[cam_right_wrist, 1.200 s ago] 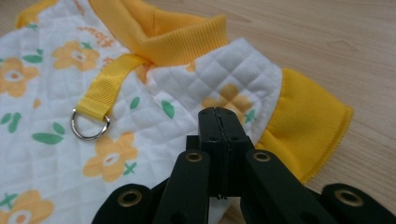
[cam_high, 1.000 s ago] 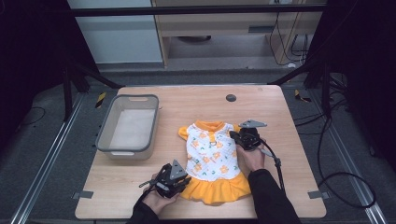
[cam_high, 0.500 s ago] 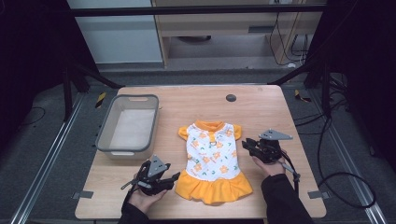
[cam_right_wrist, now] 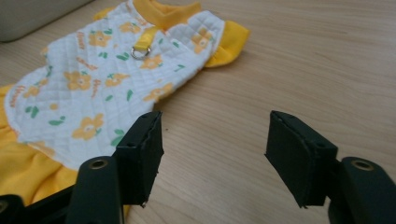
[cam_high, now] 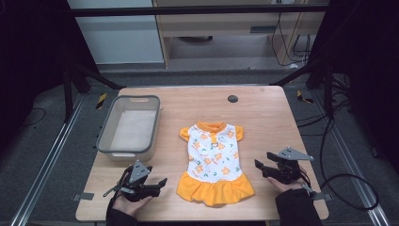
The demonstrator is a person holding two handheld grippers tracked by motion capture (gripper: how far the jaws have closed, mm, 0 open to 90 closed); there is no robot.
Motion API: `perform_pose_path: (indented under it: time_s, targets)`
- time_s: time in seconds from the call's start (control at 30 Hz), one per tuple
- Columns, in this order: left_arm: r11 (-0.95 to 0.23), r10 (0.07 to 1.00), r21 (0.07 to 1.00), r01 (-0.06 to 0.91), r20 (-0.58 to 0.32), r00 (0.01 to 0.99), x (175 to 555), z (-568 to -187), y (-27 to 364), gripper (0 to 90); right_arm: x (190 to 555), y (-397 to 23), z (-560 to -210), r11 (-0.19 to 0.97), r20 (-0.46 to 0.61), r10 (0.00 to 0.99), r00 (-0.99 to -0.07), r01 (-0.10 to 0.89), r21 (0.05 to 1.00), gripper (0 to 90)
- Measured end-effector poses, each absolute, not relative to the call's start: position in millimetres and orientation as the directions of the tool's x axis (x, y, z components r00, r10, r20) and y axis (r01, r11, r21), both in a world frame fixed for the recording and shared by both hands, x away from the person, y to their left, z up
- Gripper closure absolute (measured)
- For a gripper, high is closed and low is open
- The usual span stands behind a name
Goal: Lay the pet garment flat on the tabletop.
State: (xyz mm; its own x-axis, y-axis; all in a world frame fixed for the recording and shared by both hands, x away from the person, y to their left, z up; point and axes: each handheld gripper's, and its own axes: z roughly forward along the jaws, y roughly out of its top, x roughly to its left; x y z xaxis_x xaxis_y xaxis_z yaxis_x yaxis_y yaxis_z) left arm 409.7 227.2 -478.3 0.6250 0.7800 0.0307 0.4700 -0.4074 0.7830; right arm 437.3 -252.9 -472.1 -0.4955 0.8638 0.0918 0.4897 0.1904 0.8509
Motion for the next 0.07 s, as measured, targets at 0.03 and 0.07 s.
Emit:
perform_pose_path:
  time_s: [0.03, 0.07]
  targets:
    - [-0.407, 0.786, 0.784, 0.469, 0.039, 0.617, 409.9, -479.0, 229.8, 24.2, 435.7, -255.4, -473.6, 0.188, 0.09, 0.869, -0.487, 0.492, 0.85, 33.9]
    - [-0.407, 0.792, 0.782, 0.472, 0.044, 0.609, 410.2, -479.8, 232.8, 23.9, 434.4, -257.9, -474.9, 0.185, 0.089, 0.874, -0.478, 0.497, 0.848, 32.0]
